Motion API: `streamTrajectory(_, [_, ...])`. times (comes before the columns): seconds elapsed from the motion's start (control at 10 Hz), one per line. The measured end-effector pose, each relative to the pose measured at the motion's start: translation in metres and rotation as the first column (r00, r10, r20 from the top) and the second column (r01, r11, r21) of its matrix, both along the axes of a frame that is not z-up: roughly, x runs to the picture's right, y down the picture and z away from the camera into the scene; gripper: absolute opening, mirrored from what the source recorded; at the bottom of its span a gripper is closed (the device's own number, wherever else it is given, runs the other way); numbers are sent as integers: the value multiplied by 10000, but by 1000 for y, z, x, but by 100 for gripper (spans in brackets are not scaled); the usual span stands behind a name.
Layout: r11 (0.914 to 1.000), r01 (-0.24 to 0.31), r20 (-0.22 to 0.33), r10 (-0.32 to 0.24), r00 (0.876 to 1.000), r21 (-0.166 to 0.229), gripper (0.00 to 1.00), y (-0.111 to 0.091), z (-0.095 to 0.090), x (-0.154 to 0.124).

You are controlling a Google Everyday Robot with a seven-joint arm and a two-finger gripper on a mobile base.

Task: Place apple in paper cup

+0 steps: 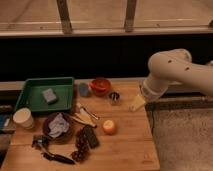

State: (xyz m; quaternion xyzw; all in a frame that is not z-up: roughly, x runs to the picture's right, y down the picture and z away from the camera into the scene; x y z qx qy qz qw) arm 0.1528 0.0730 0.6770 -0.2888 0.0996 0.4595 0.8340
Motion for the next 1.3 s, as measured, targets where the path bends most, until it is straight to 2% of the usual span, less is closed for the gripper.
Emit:
streamTrajectory(0.2, [9998,178,296,-175,9994,-116,80,10,15,-33])
streamTrajectory(0.7, [9998,181,266,-178,9995,-108,80,10,15,-31])
streamTrajectory(0.8, [9995,222,377,-214,9991,-220,80,12,16,-30])
streamTrajectory(1.0, [9972,492,787,-447,9959,-566,80,26,25,-47])
streamTrajectory(1.3, [9871,953,1466,-761,9863,-1283,80,71,60,-90])
